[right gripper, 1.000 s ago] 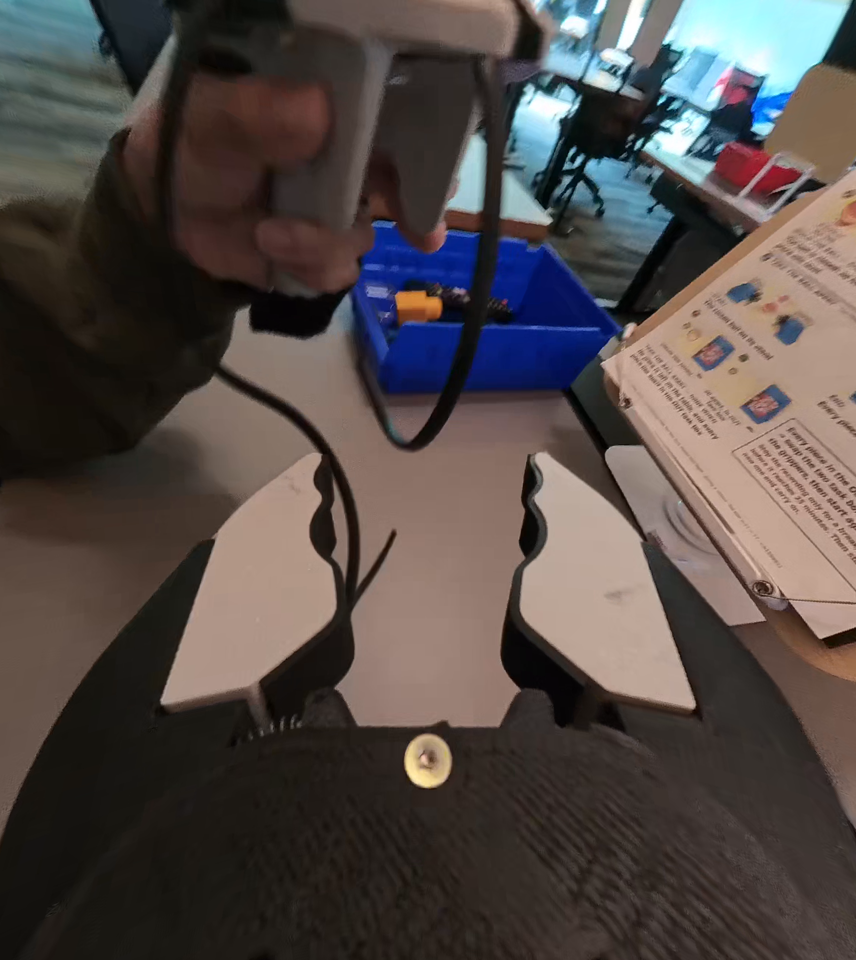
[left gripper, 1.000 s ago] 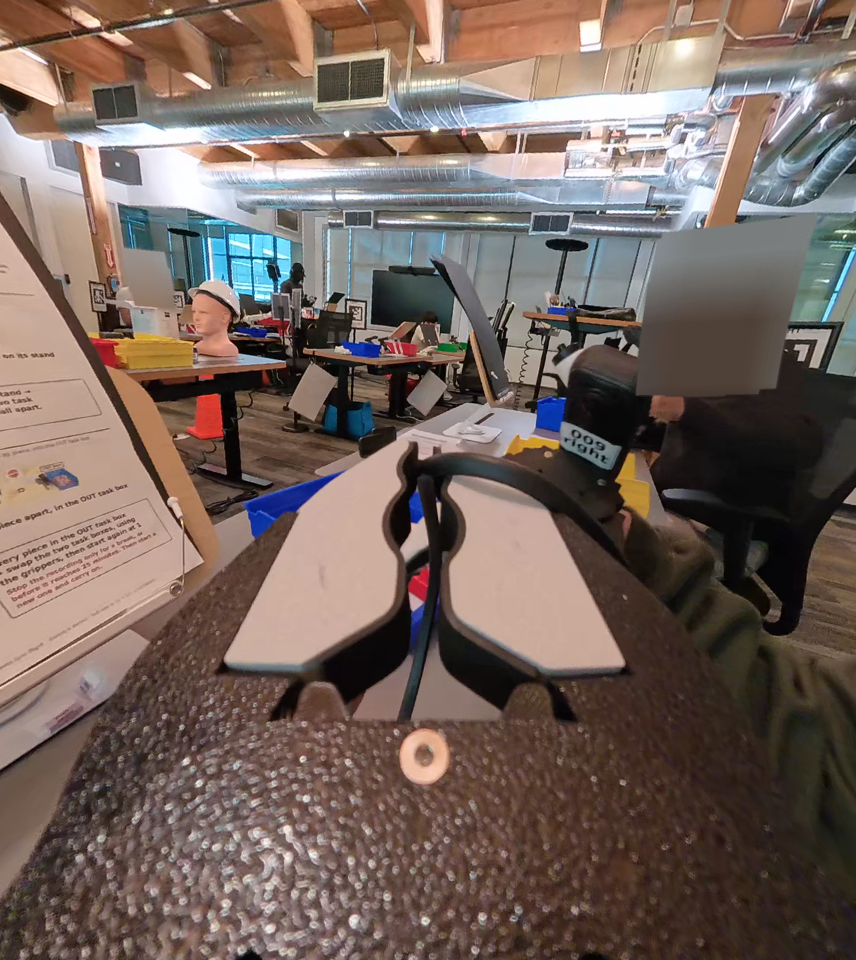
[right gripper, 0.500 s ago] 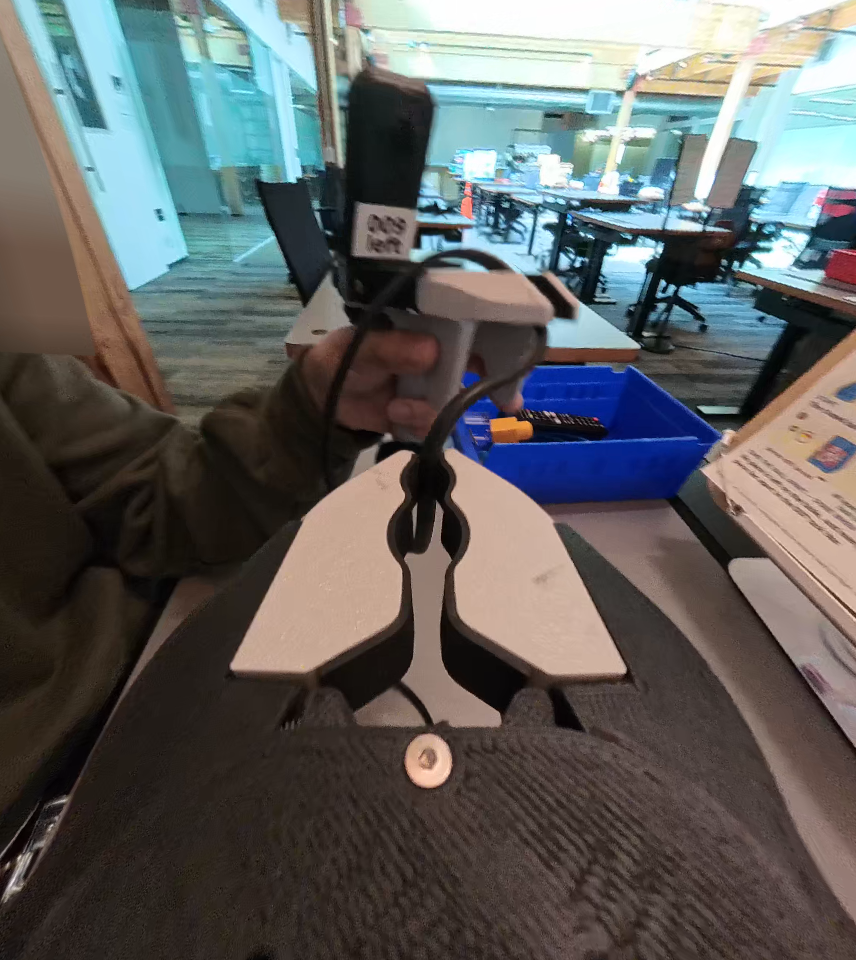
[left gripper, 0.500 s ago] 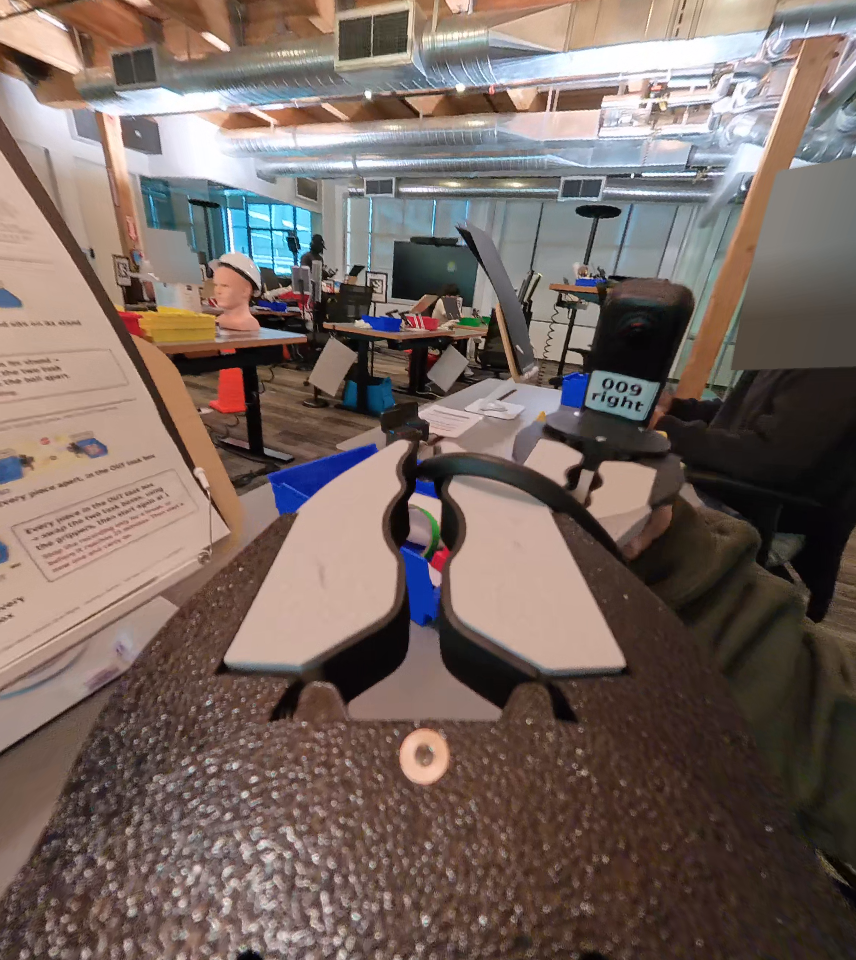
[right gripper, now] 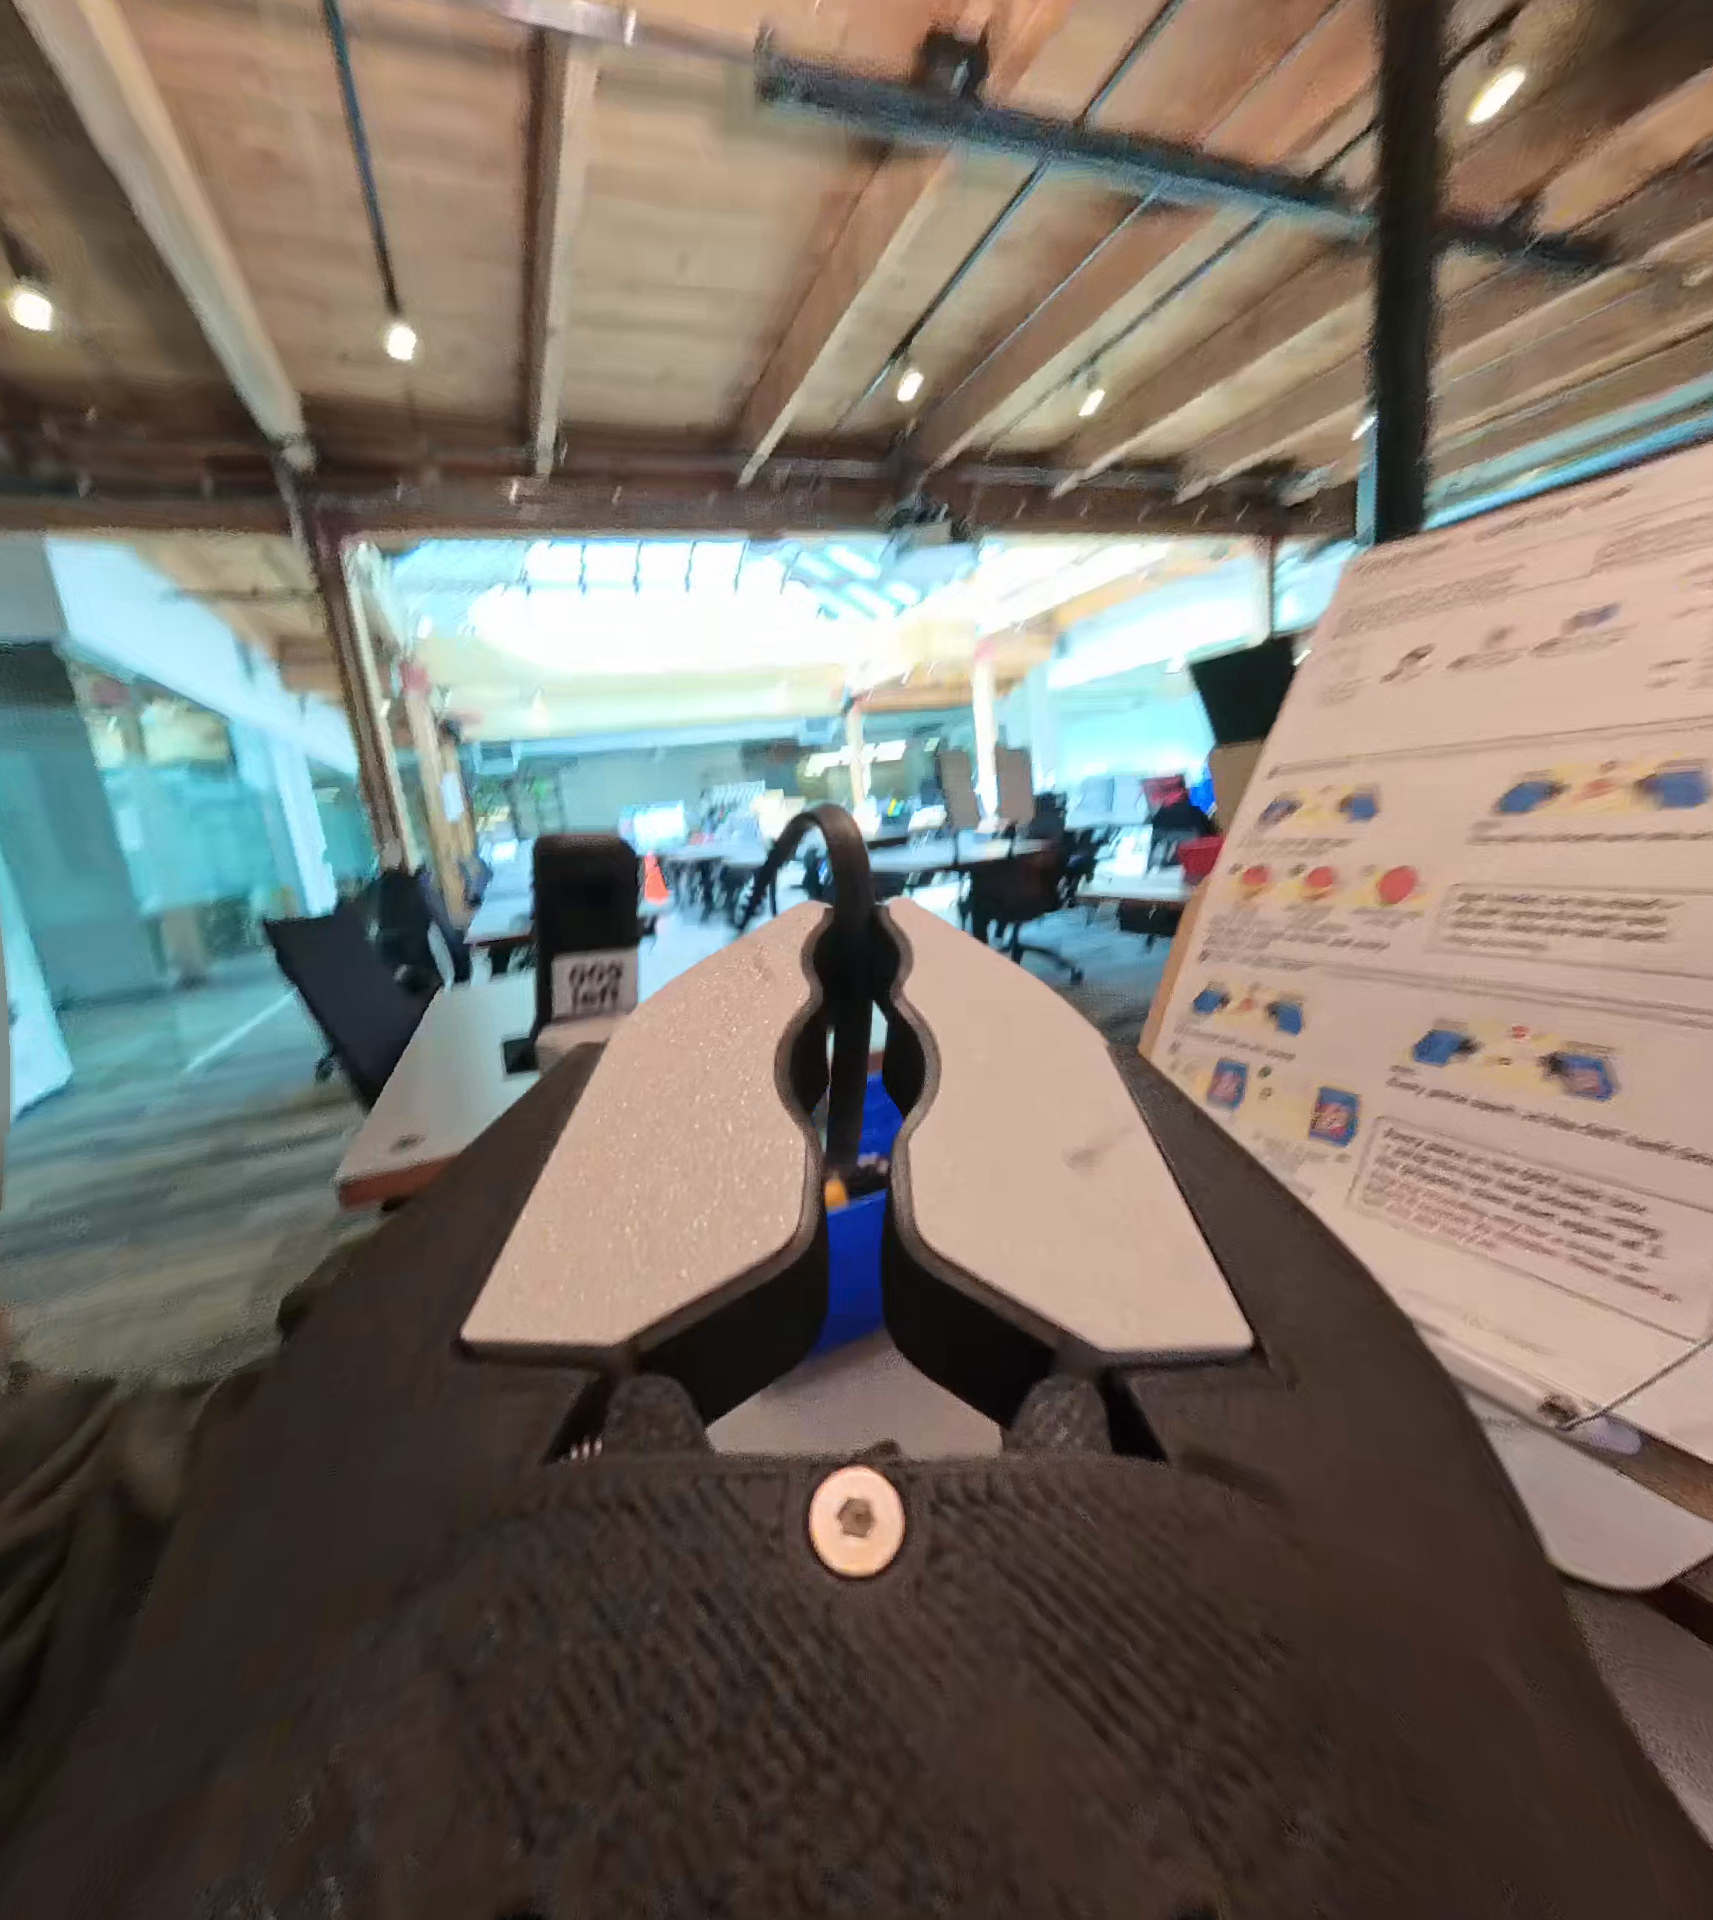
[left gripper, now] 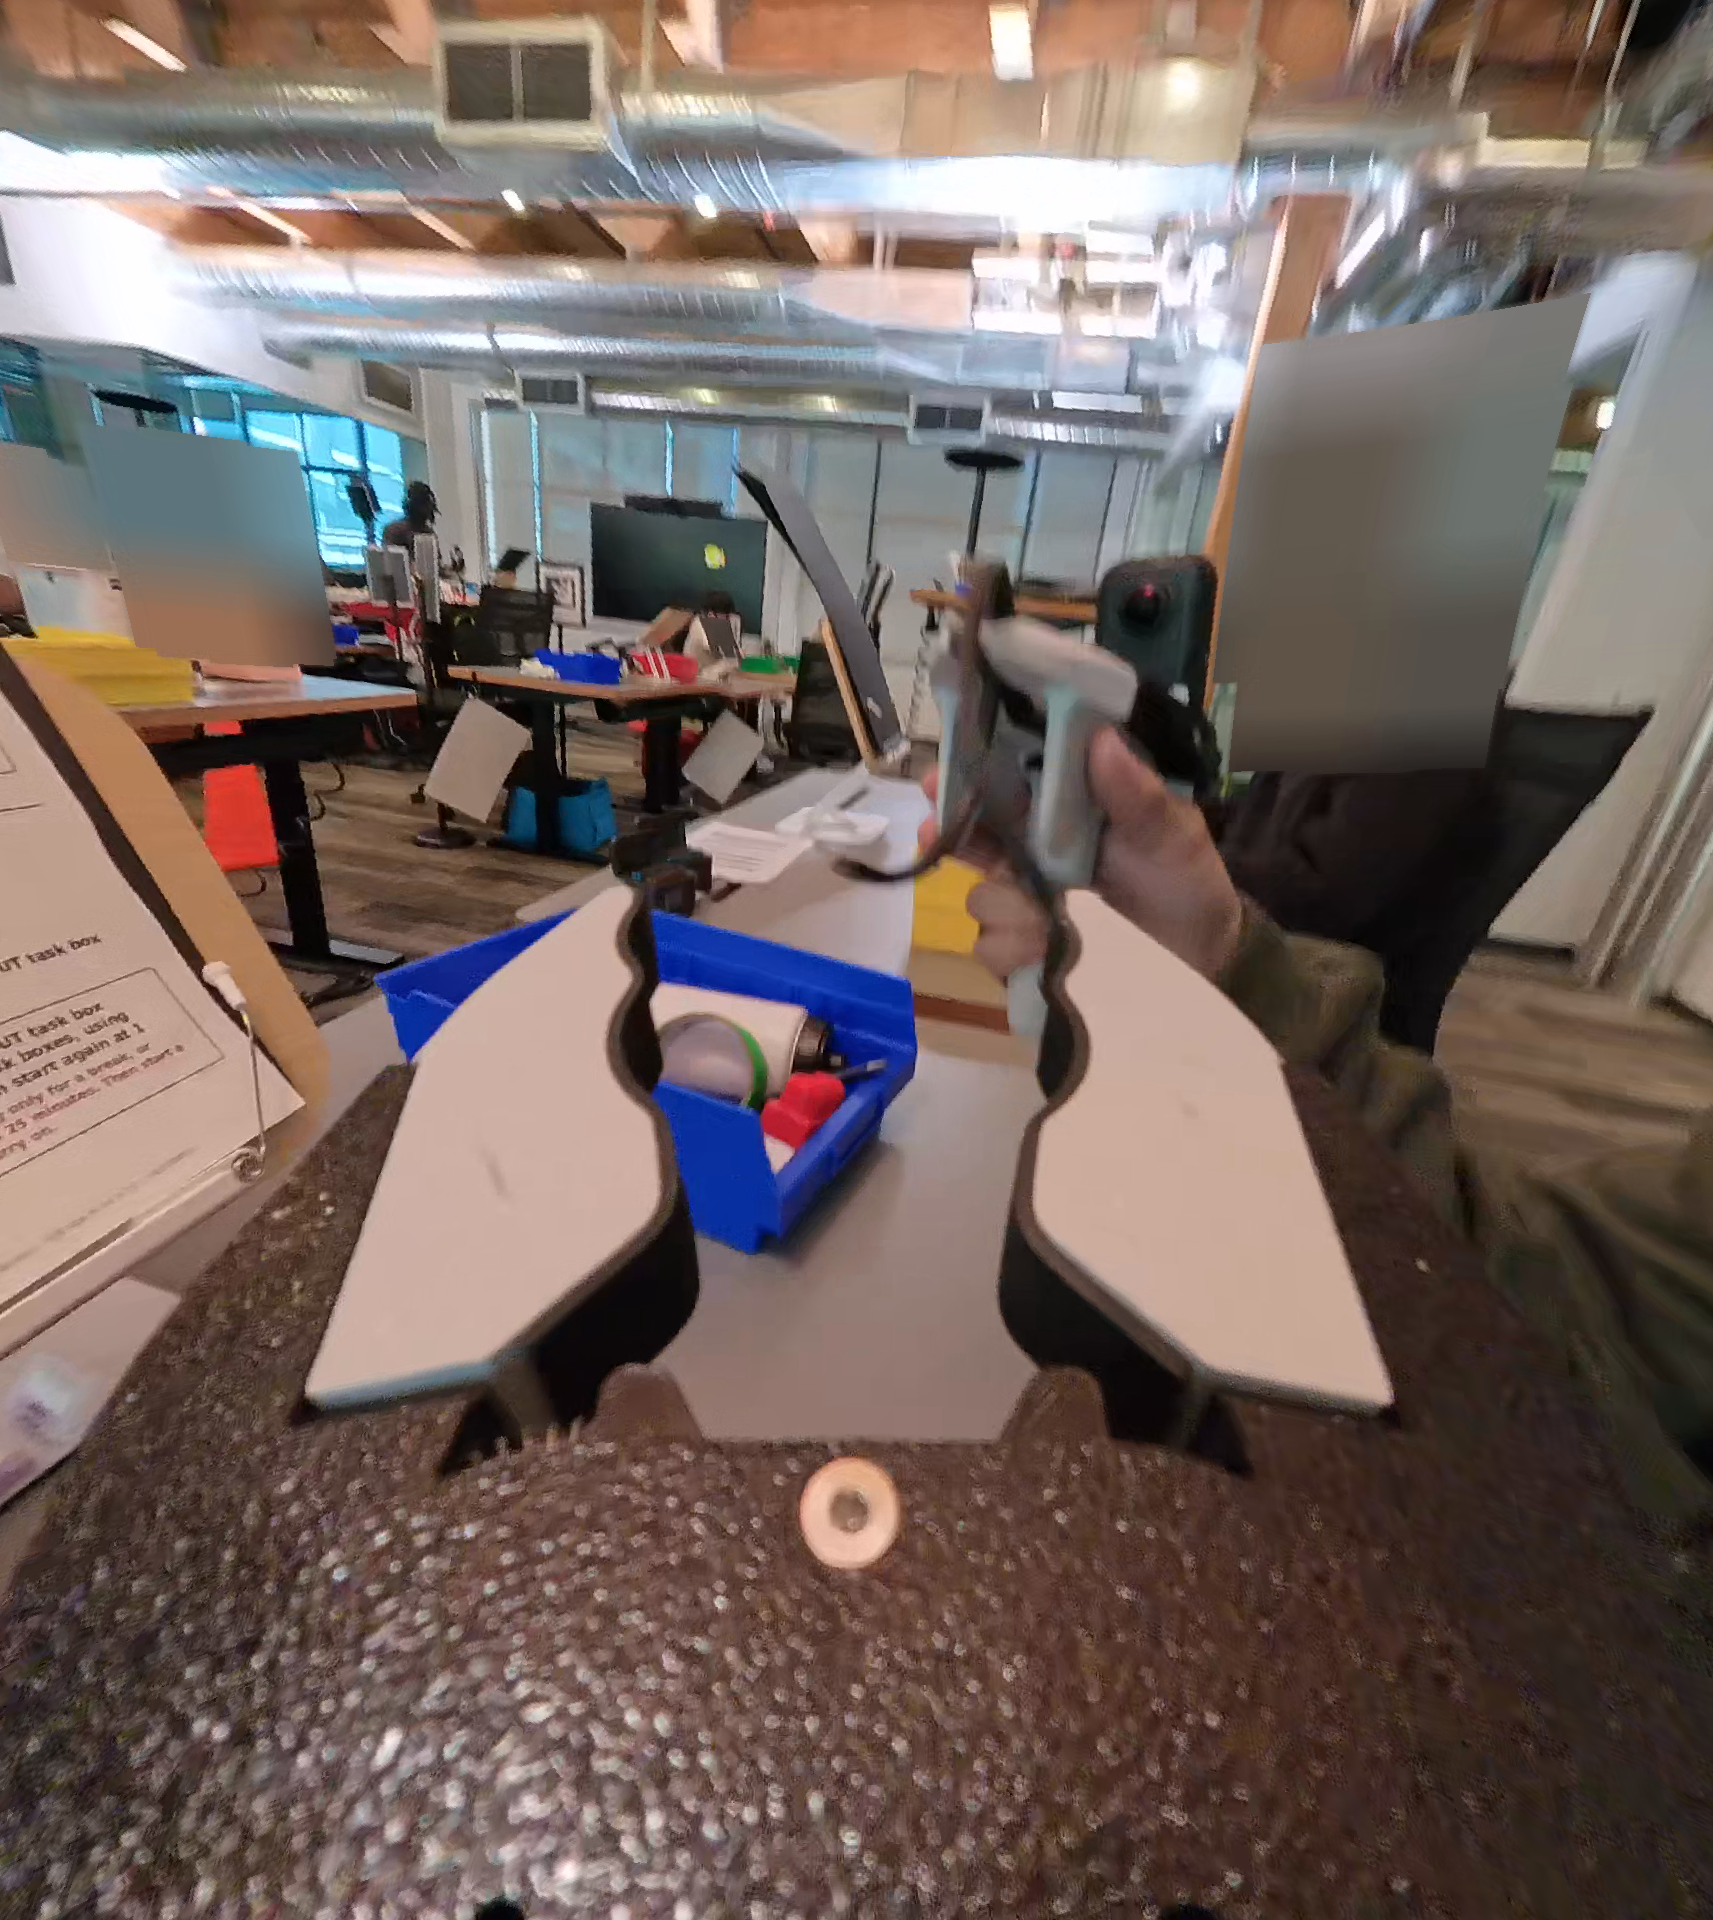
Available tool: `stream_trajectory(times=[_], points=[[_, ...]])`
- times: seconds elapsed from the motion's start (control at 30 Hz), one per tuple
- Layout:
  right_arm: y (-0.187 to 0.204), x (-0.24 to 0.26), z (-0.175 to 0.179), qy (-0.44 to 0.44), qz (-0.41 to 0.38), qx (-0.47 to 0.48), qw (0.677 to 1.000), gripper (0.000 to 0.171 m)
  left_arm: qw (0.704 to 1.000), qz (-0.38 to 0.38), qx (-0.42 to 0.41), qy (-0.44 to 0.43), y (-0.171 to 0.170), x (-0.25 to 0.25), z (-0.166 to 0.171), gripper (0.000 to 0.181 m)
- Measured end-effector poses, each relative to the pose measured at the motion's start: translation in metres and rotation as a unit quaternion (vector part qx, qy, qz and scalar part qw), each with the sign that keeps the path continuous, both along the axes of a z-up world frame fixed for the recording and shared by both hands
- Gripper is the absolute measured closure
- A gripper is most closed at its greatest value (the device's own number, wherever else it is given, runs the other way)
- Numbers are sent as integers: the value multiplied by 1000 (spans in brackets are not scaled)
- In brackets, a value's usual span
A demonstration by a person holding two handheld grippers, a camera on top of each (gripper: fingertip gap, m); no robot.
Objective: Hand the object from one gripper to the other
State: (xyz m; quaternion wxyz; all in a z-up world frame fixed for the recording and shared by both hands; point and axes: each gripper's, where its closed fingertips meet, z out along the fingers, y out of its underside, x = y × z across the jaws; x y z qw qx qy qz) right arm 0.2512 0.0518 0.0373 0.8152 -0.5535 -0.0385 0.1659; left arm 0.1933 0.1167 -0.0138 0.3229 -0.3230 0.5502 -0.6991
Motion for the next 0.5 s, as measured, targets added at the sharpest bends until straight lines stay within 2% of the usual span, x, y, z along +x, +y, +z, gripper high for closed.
stream_trajectory(times=[0.17, 0.3, 0.37, 0.43, 0.5], points=[[-14, 20, 7, 21, -33, 21, 999, 166, 987, -32, 116, 109, -11, 2, -53, 113], [-11, 19, 8, 9, -57, 23, 998, 166, 948, -114, 208, 214, -46, -2, -106, 115], [-9, 16, 8, 2, -60, 23, 998, 166, 931, -77, 264, 242, -52, 14, -131, 117], [-7, 13, 8, -6, -62, 20, 998, 166, 917, -32, 274, 288, -54, 34, -151, 118], [-6, 10, 7, -15, -65, 17, 998, 166, 920, -52, 231, 312, -69, 42, -158, 121]])
